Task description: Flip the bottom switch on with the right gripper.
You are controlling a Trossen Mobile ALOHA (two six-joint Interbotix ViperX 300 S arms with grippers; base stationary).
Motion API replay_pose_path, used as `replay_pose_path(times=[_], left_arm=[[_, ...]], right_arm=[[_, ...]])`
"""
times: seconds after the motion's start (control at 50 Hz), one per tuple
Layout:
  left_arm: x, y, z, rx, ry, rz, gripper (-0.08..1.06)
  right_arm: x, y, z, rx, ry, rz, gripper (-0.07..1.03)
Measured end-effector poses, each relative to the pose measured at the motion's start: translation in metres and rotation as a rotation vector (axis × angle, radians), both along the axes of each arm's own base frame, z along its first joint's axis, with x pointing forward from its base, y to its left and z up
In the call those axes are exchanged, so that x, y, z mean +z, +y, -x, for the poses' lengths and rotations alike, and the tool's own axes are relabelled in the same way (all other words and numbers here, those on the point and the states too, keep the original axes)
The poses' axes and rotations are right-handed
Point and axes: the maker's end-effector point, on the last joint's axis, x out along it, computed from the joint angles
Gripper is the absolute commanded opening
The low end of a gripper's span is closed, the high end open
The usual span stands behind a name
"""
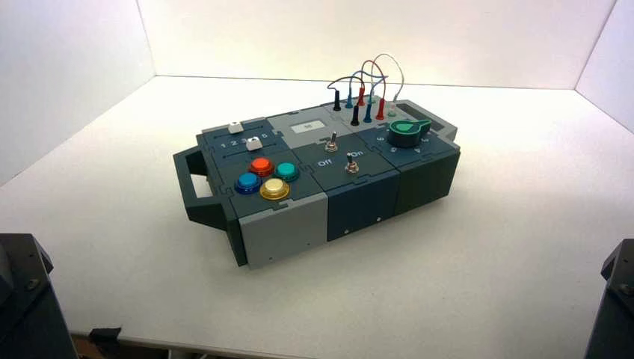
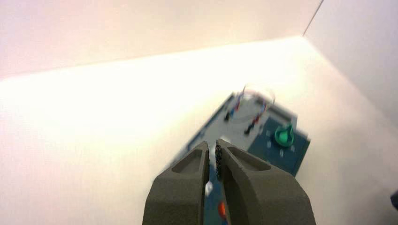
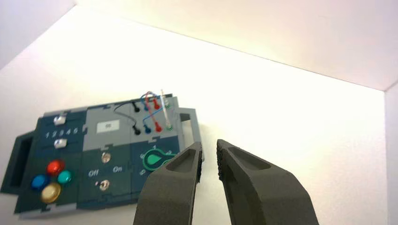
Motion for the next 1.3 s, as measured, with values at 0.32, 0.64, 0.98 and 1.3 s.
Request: replay_pose_path(times=[0.32, 0.64, 0.98, 1.3], left_arm=[[-0.034, 0.021, 0.010, 0.076, 0.163, -0.078, 0.14], [-0.086, 0.027, 0.025, 0.113, 0.386, -0.128, 0.15], [-0.118, 0.020, 0.028, 0.114, 0.527, -0.153, -0.03], [-0.140, 0.013, 0.021, 0.125, 0.594, -0.170, -0.03]], right_arm=[[0.005, 0.012, 0.006, 0.051, 0.025, -0.007, 0.20], [0.000, 0.027, 0.008, 0.101, 0.062, -0.038, 0.20], [-0.001, 0.028, 0.009, 0.101, 0.075, -0.046, 0.20], [0.009, 0.028, 0.011, 0.106, 0.070, -0.045, 0.20]])
